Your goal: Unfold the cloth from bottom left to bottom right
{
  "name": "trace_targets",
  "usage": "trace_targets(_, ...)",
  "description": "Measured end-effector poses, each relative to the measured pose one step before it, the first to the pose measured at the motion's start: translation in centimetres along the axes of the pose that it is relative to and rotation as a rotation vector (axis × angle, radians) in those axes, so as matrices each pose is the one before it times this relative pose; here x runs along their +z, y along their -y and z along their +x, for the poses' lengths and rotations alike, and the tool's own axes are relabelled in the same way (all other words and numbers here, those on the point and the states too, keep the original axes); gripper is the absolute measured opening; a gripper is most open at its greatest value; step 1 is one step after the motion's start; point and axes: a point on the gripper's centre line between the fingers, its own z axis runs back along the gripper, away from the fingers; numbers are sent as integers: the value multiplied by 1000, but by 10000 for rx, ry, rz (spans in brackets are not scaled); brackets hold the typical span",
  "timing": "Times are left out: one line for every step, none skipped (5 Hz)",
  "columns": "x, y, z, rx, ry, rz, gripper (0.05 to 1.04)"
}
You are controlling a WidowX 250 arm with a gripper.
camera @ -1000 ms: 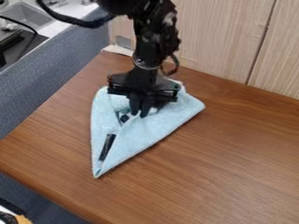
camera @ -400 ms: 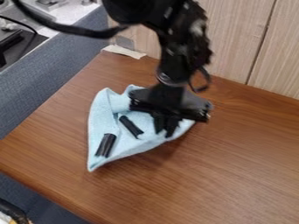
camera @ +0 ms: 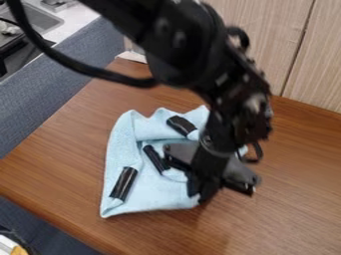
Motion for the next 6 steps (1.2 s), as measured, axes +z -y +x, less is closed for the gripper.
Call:
trace_targets(-1776,232,-1196,-406,-304,207,55)
trace_targets(-729,-36,-152,-133,-45,101,80)
trace_targets(-116,-292,-236,292,-64,178,237)
trace_targets(336,-475,-851,171,-37,-22,474)
trace_targets(1113,-61,-394,173,-39,-356,778)
trace_targets(1198,-85,104,180,53,-349,1000)
